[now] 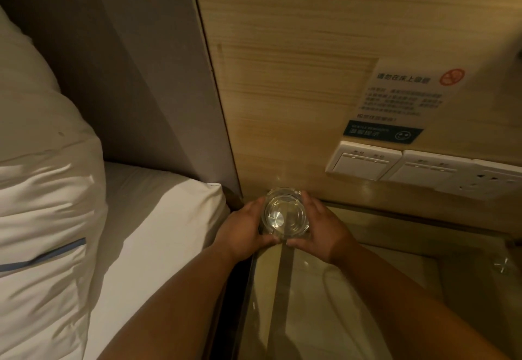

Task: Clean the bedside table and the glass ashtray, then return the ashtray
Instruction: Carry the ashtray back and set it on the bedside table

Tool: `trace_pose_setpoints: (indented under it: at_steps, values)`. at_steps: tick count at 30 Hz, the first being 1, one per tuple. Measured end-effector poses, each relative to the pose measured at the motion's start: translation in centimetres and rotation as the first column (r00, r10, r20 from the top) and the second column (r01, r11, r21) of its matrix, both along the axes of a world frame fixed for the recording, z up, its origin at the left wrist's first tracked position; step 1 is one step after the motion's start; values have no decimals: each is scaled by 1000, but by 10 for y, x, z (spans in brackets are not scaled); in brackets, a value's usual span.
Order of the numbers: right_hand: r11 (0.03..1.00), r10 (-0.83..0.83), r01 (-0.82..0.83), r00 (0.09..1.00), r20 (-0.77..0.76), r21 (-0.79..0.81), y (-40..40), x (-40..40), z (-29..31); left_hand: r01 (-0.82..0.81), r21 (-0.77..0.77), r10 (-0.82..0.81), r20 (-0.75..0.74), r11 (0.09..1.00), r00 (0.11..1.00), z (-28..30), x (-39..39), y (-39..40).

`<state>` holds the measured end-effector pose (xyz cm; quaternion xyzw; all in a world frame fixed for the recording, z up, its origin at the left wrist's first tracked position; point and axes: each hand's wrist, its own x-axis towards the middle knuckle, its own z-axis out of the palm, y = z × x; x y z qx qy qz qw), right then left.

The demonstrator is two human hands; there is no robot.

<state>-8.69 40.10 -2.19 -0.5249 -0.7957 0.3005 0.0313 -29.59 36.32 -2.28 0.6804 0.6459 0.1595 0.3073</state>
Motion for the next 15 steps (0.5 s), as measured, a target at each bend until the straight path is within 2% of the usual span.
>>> trace_pose_setpoints:
  at_steps: [6, 15]
  values:
    - [999, -22, 21, 1000, -16, -26, -1, 0, 3, 6, -23, -7, -61, 1000, 998, 7, 1, 0]
    - [993, -61, 60, 998, -4, -106, -2, 3, 17, -2, -207, -26, -133, 978, 991, 27, 18, 2]
